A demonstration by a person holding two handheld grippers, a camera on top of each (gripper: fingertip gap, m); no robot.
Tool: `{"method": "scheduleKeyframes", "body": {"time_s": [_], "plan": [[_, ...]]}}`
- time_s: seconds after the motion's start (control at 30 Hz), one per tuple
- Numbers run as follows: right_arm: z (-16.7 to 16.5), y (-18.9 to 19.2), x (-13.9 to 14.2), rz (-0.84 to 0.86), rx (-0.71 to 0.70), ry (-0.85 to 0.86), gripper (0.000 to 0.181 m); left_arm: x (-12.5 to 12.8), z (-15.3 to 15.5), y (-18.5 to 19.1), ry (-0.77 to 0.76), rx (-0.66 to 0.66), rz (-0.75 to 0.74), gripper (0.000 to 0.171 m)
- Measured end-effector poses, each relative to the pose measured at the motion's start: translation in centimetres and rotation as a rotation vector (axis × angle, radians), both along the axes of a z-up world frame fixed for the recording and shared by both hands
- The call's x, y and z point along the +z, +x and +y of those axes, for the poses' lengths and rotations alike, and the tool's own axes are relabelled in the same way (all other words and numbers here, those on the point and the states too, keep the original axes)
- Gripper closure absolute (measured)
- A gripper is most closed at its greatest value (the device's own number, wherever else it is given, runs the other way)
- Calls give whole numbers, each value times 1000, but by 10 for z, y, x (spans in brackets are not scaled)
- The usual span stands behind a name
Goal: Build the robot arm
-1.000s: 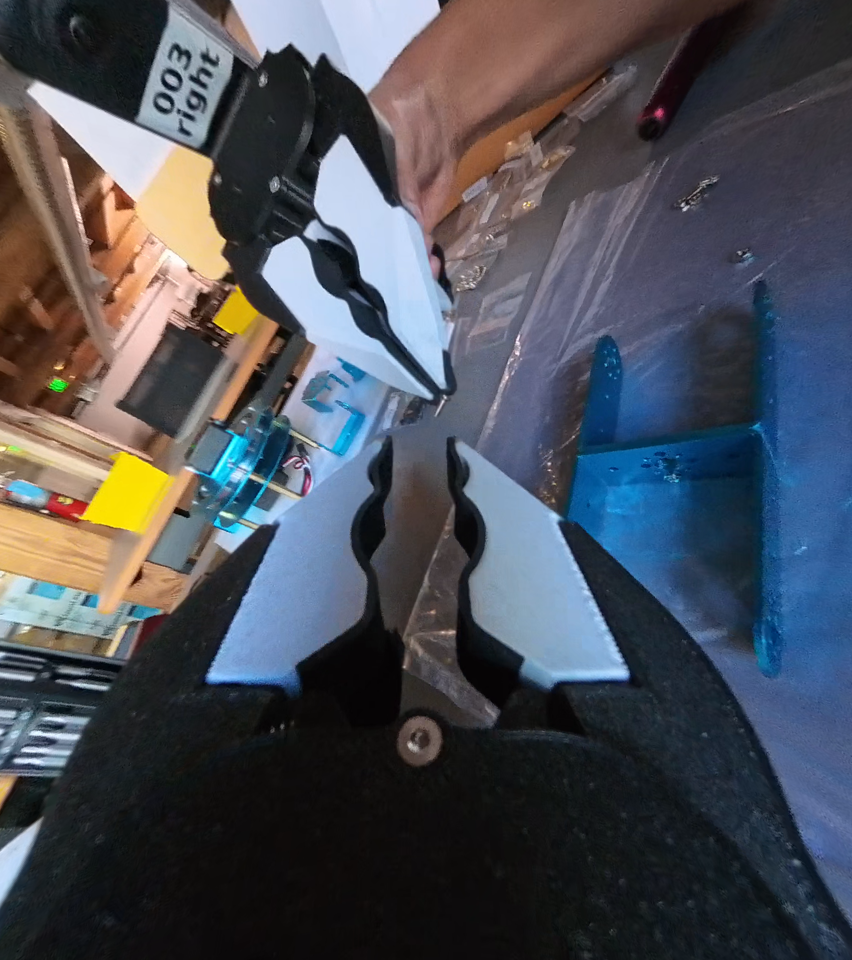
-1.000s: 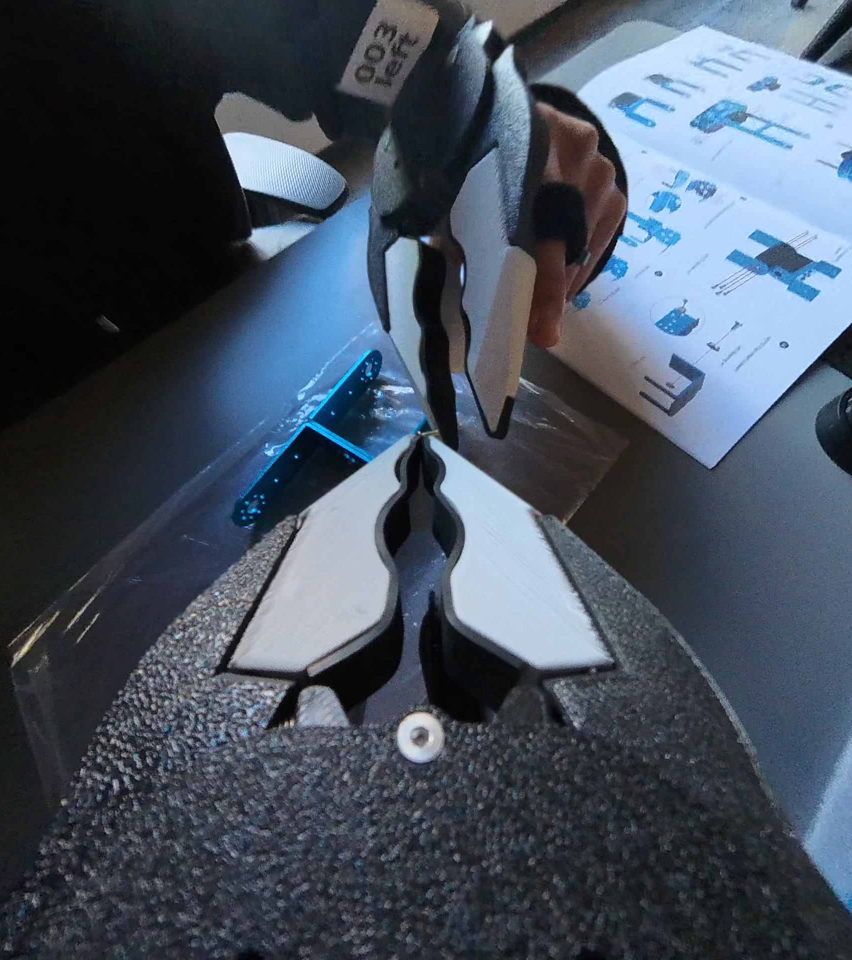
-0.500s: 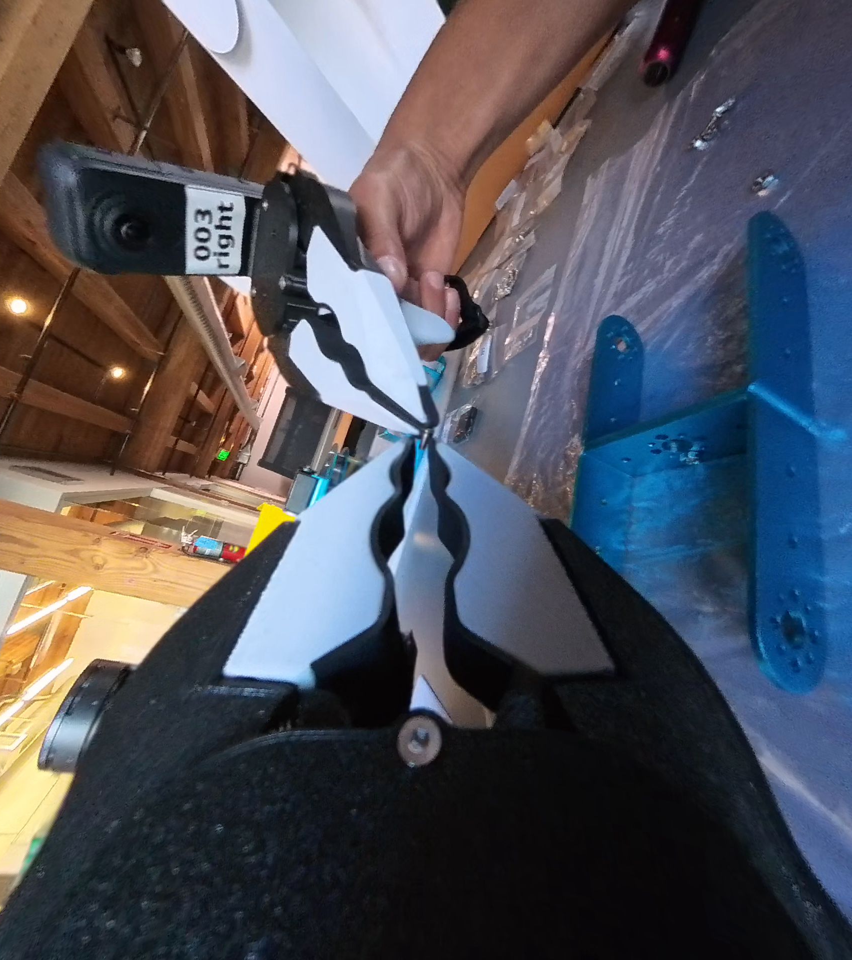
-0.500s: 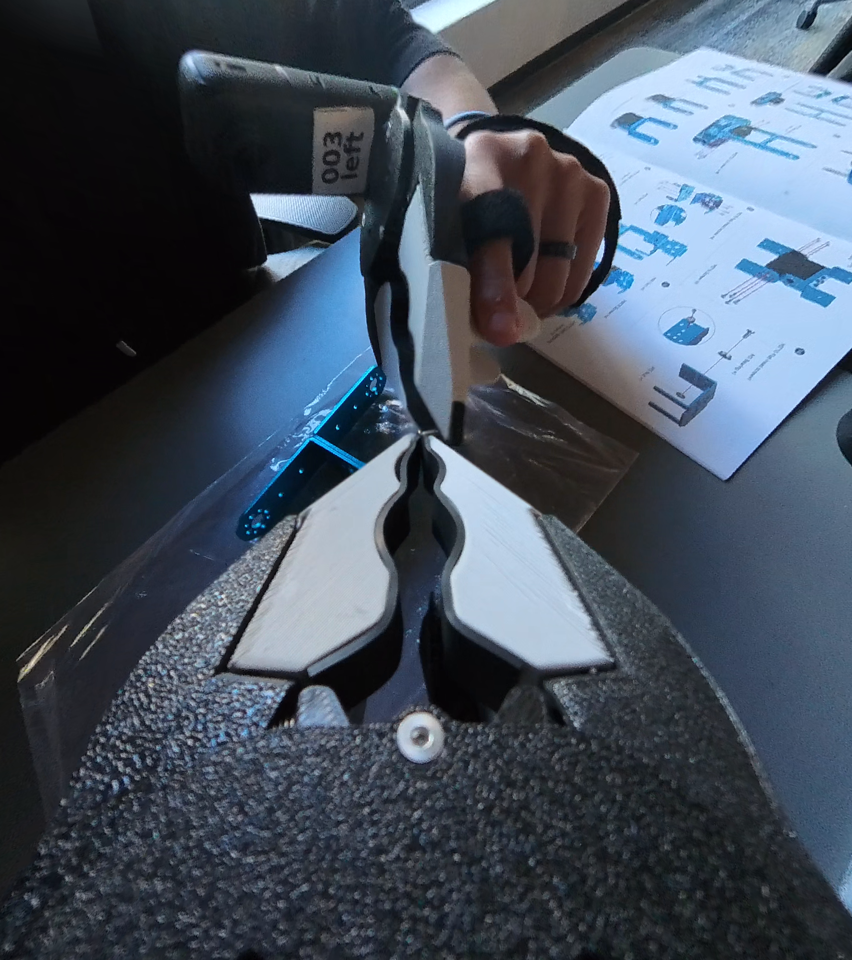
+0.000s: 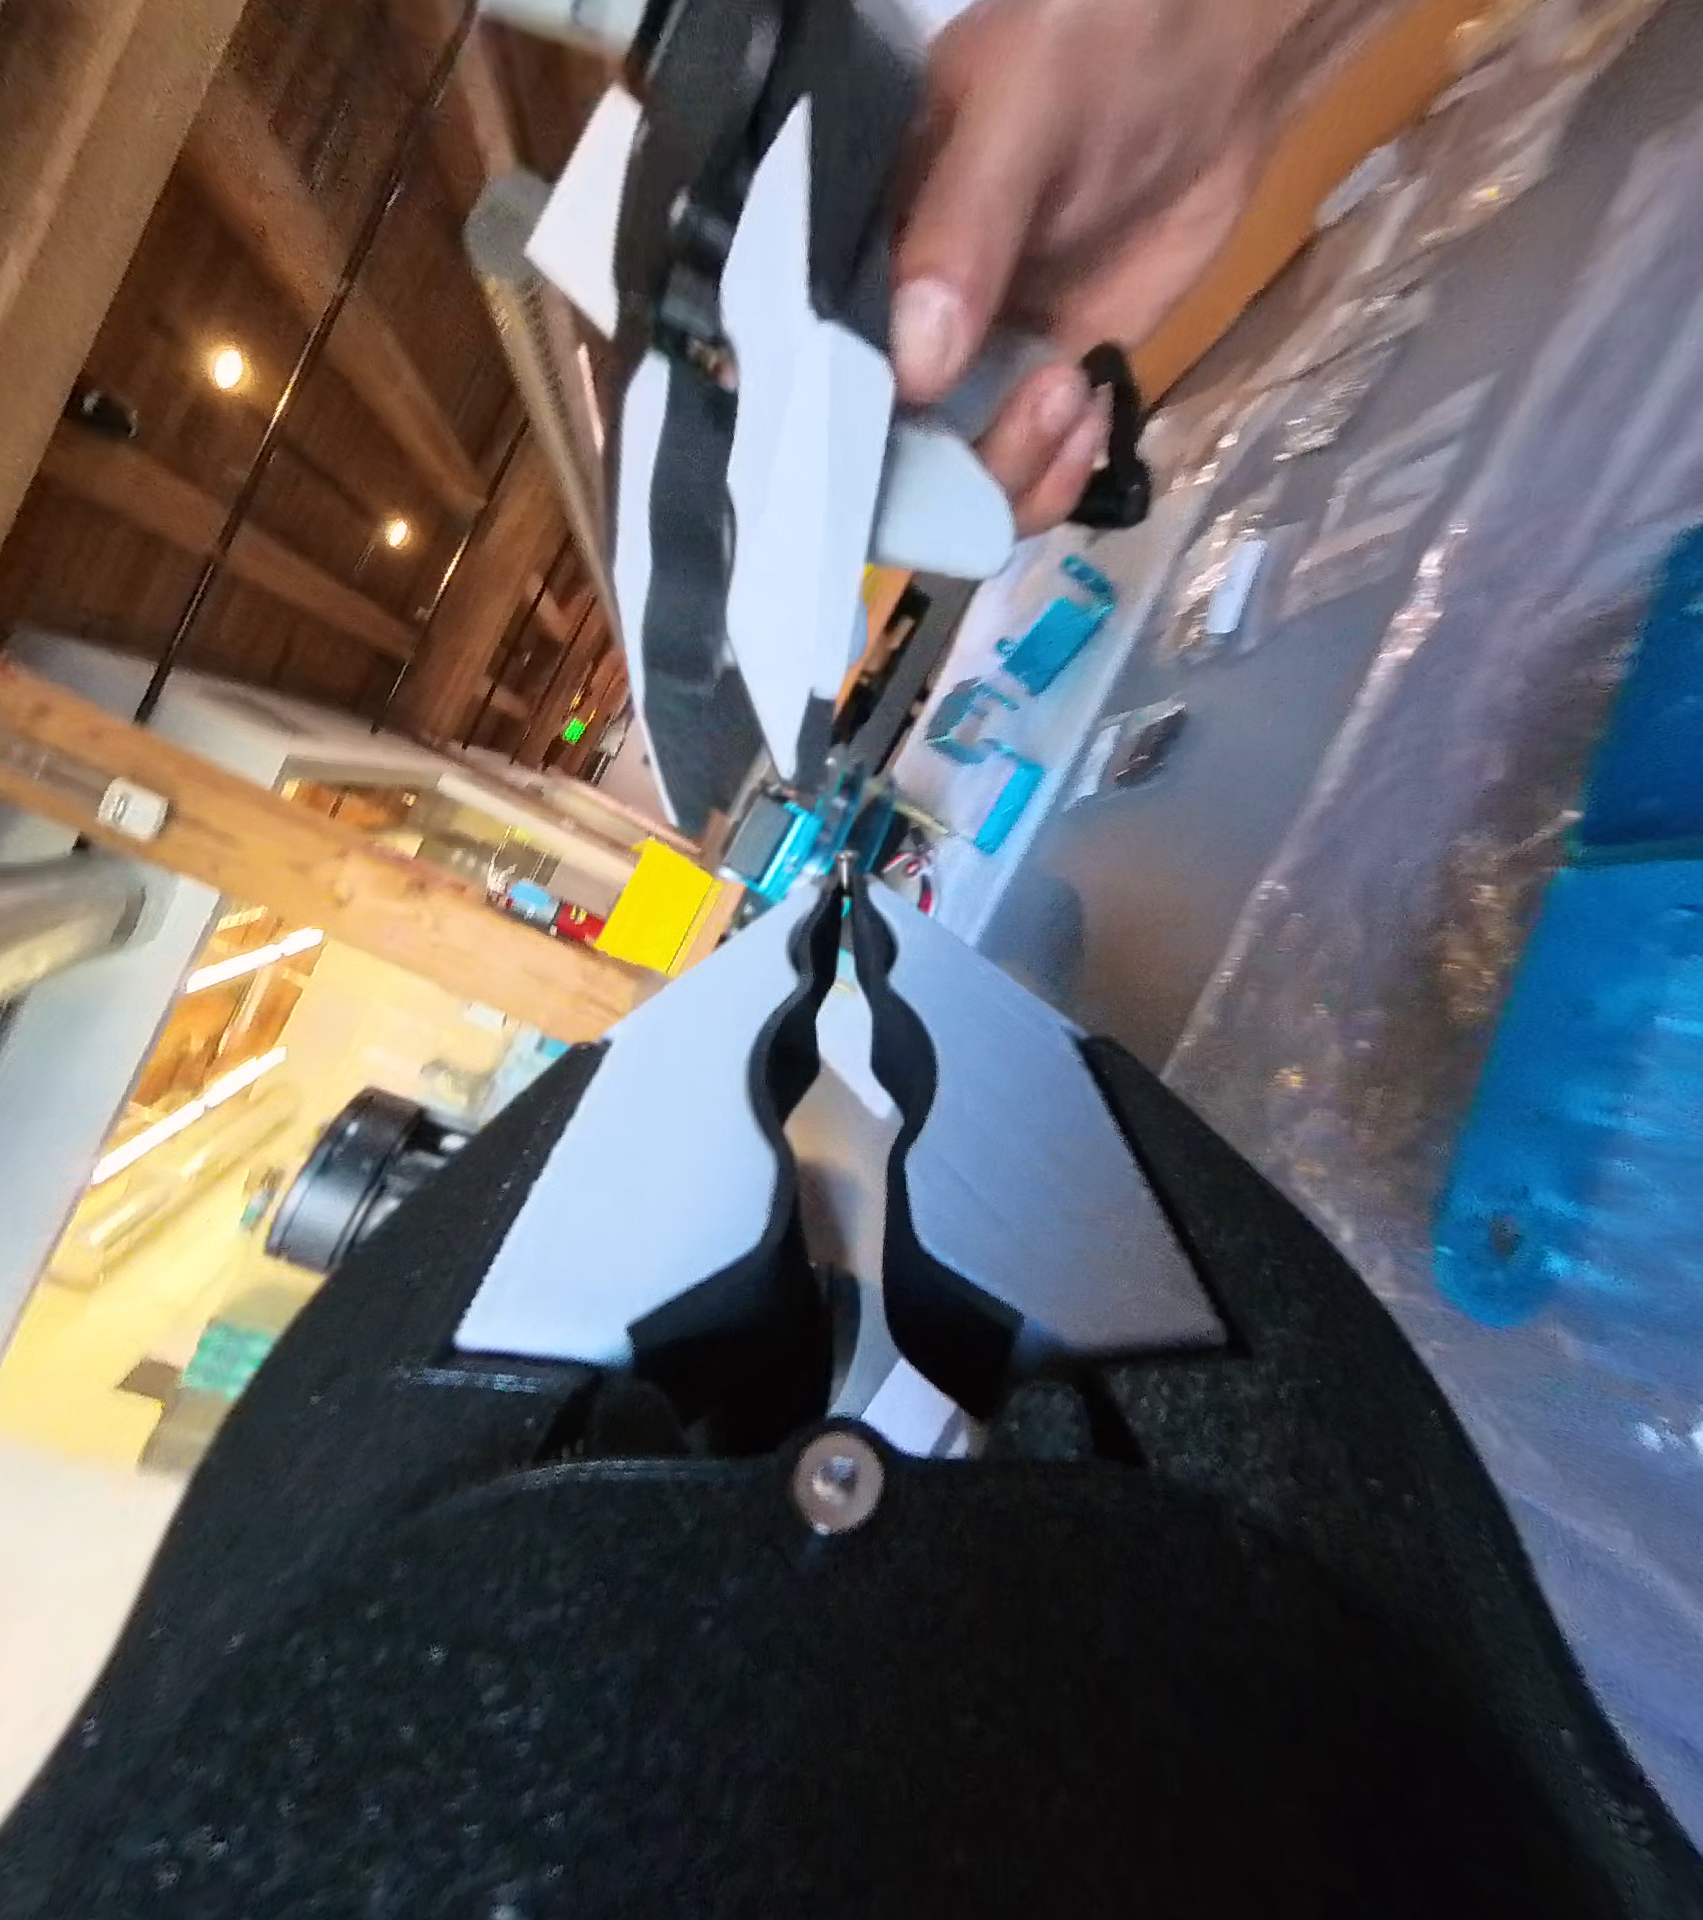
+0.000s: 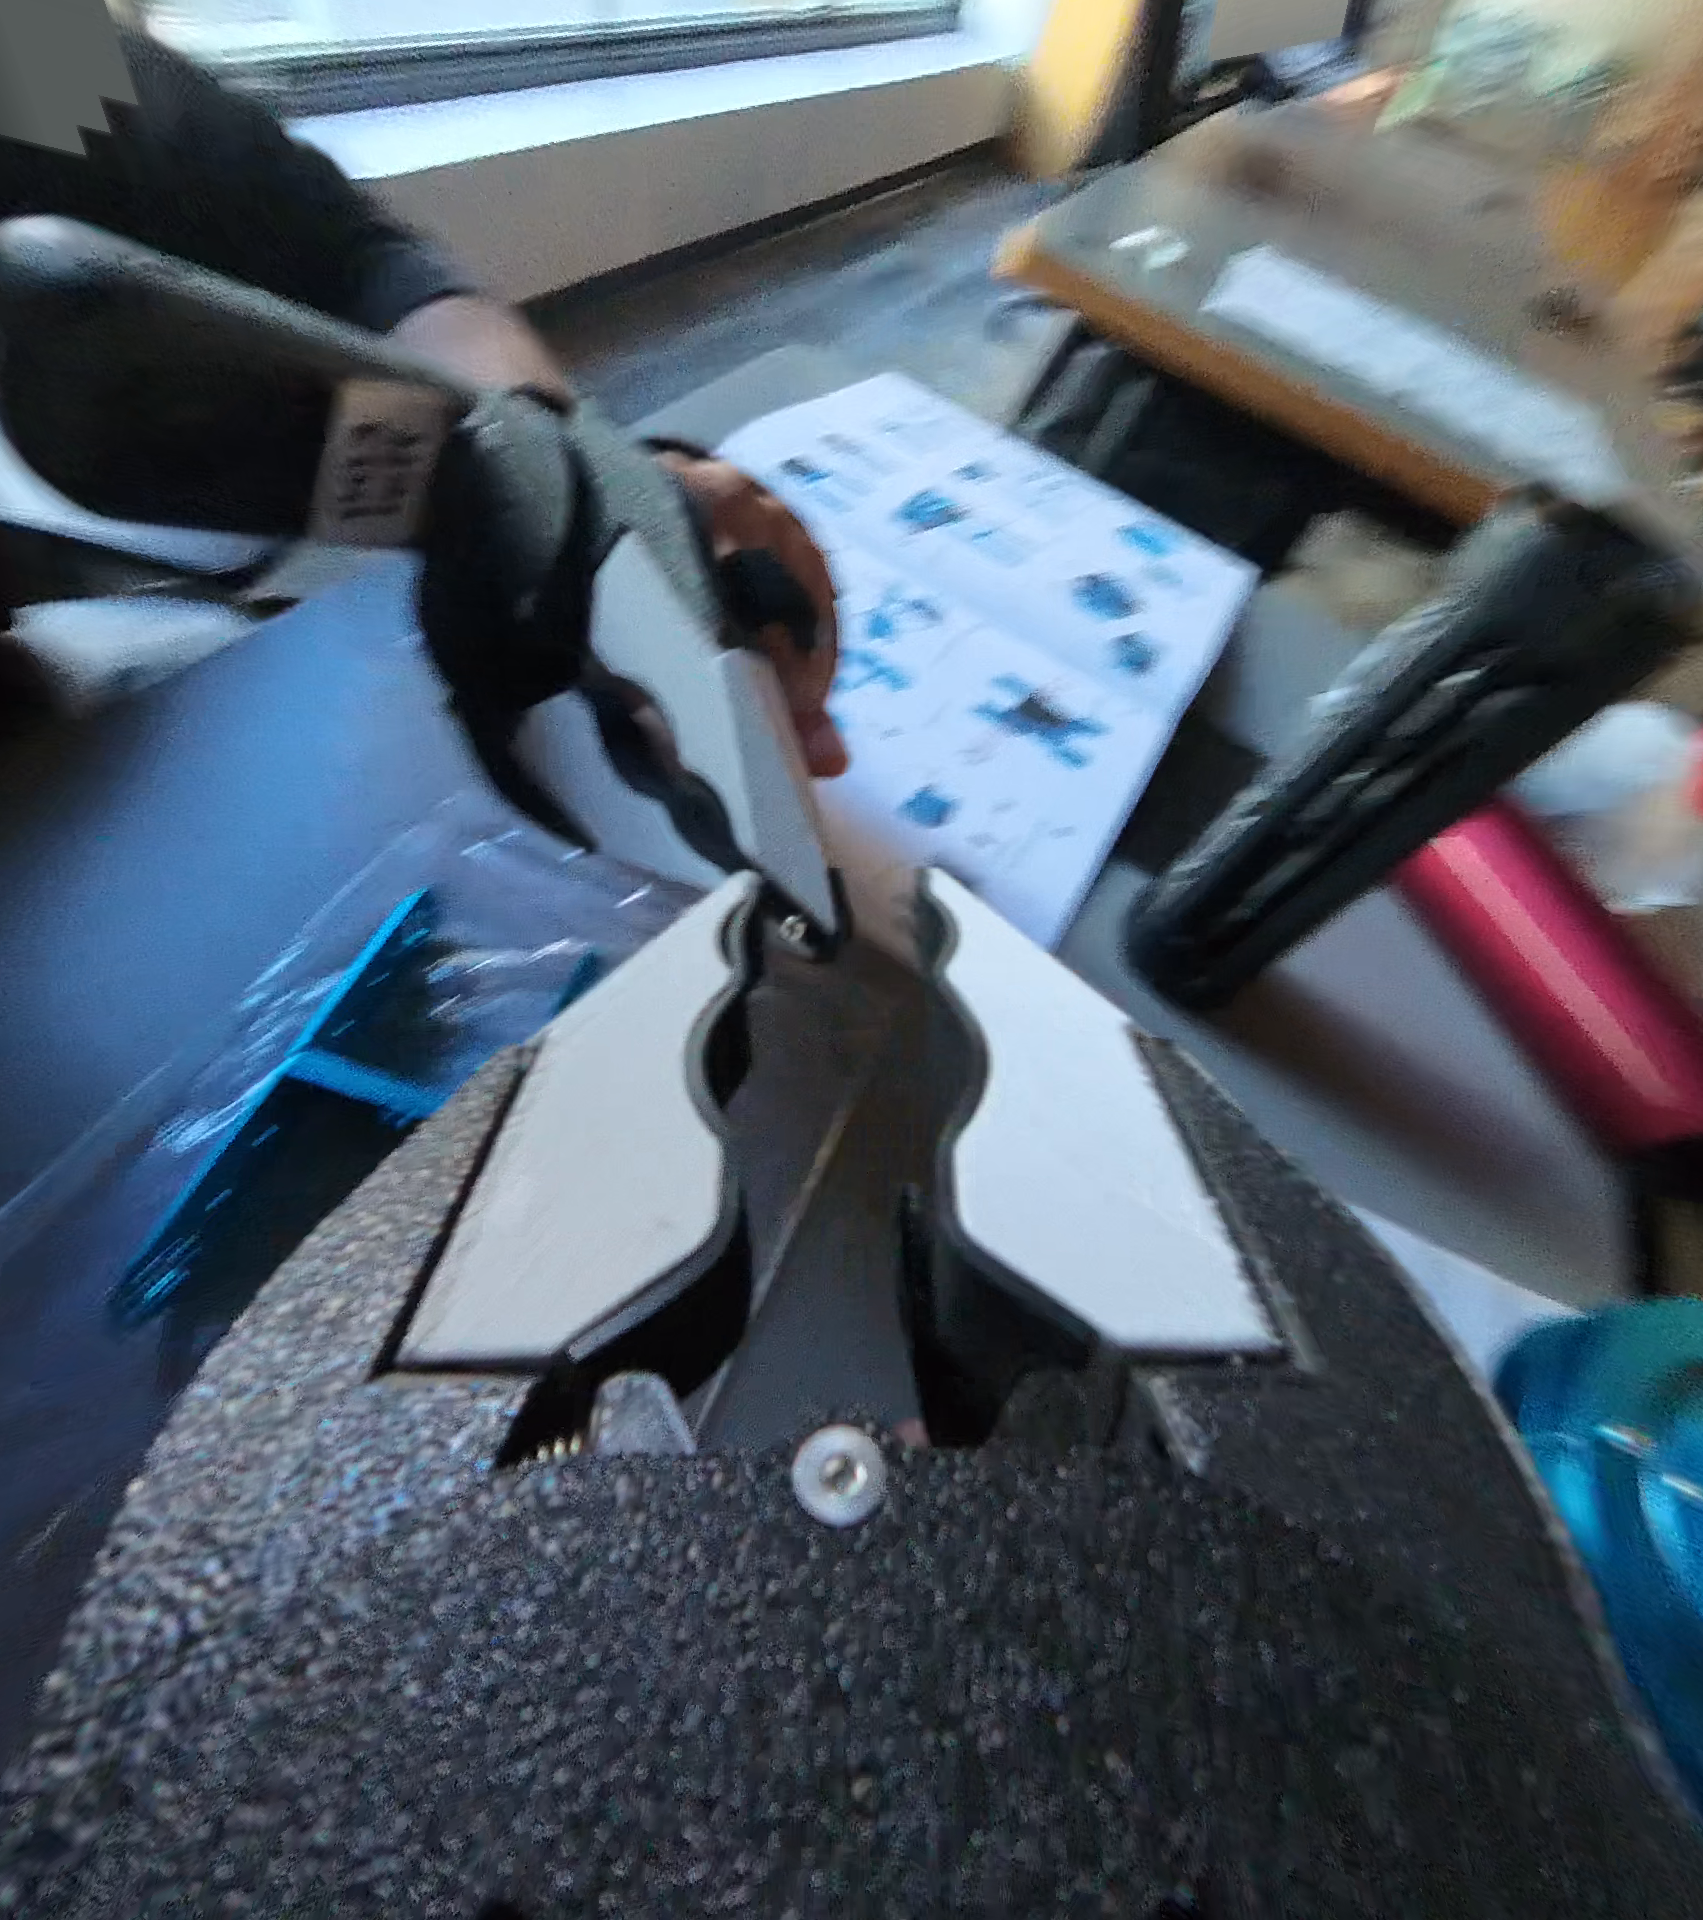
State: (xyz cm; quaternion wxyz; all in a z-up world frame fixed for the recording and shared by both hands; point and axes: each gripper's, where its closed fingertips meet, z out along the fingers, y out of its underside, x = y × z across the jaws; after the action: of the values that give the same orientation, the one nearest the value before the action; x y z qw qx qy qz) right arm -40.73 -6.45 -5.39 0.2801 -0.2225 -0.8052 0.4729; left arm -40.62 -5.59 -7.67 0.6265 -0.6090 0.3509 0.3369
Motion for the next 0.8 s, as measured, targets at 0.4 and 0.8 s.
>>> {"method": "scheduleKeyframes", "body": {"time_s": [0.4, 0.8], "plan": [[-3, -19, 9, 22, -204, 41, 181, 25, -2, -25, 97, 109, -70, 171], [-1, -23, 3, 44, -222, 111, 171, 20, 0, -25, 75, 111, -67, 171]]}}
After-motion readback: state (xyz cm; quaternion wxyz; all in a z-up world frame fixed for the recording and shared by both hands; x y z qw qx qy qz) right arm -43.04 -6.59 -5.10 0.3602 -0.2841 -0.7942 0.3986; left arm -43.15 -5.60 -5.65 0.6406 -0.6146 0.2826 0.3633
